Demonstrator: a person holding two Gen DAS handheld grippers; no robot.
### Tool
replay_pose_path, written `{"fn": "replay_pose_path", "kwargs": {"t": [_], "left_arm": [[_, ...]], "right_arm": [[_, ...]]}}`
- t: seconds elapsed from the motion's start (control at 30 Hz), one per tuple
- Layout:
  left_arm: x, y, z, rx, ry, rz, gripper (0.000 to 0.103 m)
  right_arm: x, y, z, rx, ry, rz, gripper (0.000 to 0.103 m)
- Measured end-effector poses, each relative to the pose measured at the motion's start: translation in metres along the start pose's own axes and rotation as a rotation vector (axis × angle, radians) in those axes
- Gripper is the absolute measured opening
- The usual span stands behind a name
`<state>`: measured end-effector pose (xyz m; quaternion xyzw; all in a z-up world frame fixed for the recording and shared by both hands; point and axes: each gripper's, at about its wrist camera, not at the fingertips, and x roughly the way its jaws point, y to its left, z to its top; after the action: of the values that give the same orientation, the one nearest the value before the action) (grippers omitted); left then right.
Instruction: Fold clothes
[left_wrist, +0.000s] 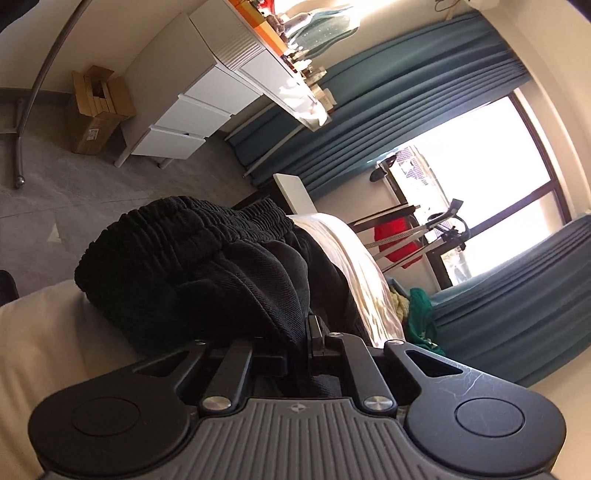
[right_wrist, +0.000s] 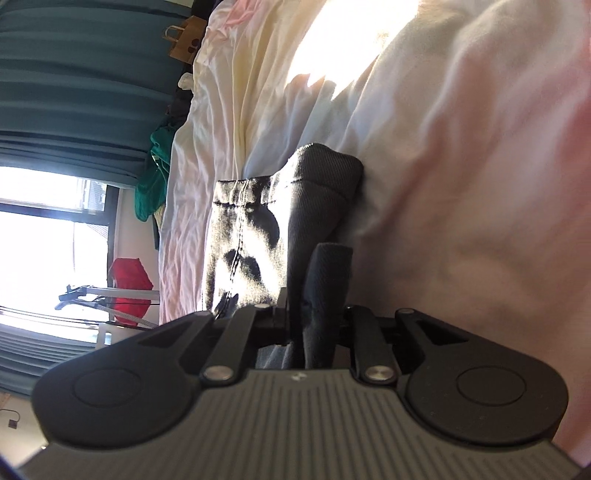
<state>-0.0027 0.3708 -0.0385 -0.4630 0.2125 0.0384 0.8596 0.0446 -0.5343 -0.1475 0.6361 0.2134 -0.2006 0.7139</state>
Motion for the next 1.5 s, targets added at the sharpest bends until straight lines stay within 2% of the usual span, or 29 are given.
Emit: {"fn": "replay_pose_path", "kwargs": {"t": [0.03,0.07,0.1,0.13,0.17,0.2,0.23,0.27,0.37,0.43,0.47,0.53,0.63,0.73,0.83,0.9,1.03,1.13,1.27,1.37,1.4,1.47,1.5], "left_arm": [[-0.011,0.0,-0.002,0.026,-0.005,0.006,0.032],[-0.023,0.001,-0.004,0.053,-0.009,0.012,0.041],[-0.034,0.001,-0.005,0.079,-0.014,0.018,0.054],[-0.046,0.0,-0.007,0.114,-0.024,0.034,0.058],[-0.059,-0.011,-0.009,0.19,-0.065,0.101,0.06],[-0.072,-0.022,-0.011,0.266,-0.105,0.162,0.066],[-0.083,-0.033,-0.013,0.335,-0.136,0.191,0.072],[-0.091,-0.042,-0.015,0.381,-0.156,0.196,0.074],[-0.1,-0.078,-0.025,0.482,-0.159,0.149,0.075],[-0.097,-0.108,-0.038,0.558,-0.137,0.1,0.078],[-0.095,-0.123,-0.044,0.596,-0.126,0.076,0.078],[-0.082,-0.156,-0.064,0.682,-0.085,0.023,0.078],[-0.045,-0.202,-0.108,0.821,0.01,-0.072,0.078],[0.0,-0.239,-0.162,0.957,0.096,-0.157,0.078],[0.044,-0.265,-0.222,1.073,0.224,-0.237,0.081],[0.076,-0.265,-0.256,1.085,0.33,-0.284,0.082],[0.121,-0.253,-0.309,1.159,0.429,-0.289,0.082],[0.131,-0.246,-0.316,1.18,0.445,-0.31,0.082],[0.144,-0.236,-0.327,1.209,0.467,-0.339,0.081],[0.154,-0.229,-0.335,1.231,0.484,-0.361,0.081],[0.157,-0.227,-0.337,1.238,0.489,-0.368,0.081],[0.161,-0.224,-0.34,1.252,0.49,-0.371,0.078],[0.162,-0.224,-0.34,1.258,0.487,-0.369,0.072]], "right_arm": [[-0.004,0.0,0.0,0.012,-0.012,-0.004,0.026],[-0.01,-0.001,0.0,0.035,-0.029,-0.006,0.029],[-0.016,-0.002,0.0,0.063,-0.048,-0.002,0.037],[-0.023,-0.003,0.0,0.084,-0.071,0.009,0.044],[-0.029,-0.003,0.0,0.098,-0.097,0.023,0.046],[-0.035,-0.001,0.0,0.093,-0.123,0.026,0.049],[-0.04,0.004,0.0,0.073,-0.149,0.02,0.049],[-0.045,0.008,0.0,0.053,-0.175,0.014,0.049],[-0.064,0.021,-0.004,-0.003,-0.289,-0.009,0.049],[-0.075,0.029,-0.007,-0.045,-0.362,0.026,0.048],[-0.078,0.033,-0.009,-0.069,-0.37,0.047,0.048],[-0.074,0.04,-0.01,-0.113,-0.331,0.069,0.049],[-0.057,0.043,-0.011,-0.124,-0.222,0.046,0.049],[-0.037,0.033,-0.011,-0.06,-0.102,0.006,0.048],[-0.021,0.017,-0.009,0.028,0.007,0.017,0.048],[-0.017,0.008,-0.011,0.073,0.04,0.024,0.048],[-0.013,0.001,-0.012,0.093,0.075,0.023,0.048],[-0.01,0.006,-0.01,0.032,0.09,0.02,0.048],[-0.006,0.014,-0.008,-0.044,0.058,0.007,0.047],[-0.001,0.017,-0.008,-0.081,0.032,-0.017,0.027],[0.0,0.018,-0.008,-0.092,0.026,-0.024,0.016],[0.0,0.019,-0.007,-0.11,0.015,-0.029,0.009],[-0.003,0.02,-0.007,-0.113,0.005,-0.023,0.007]]}}
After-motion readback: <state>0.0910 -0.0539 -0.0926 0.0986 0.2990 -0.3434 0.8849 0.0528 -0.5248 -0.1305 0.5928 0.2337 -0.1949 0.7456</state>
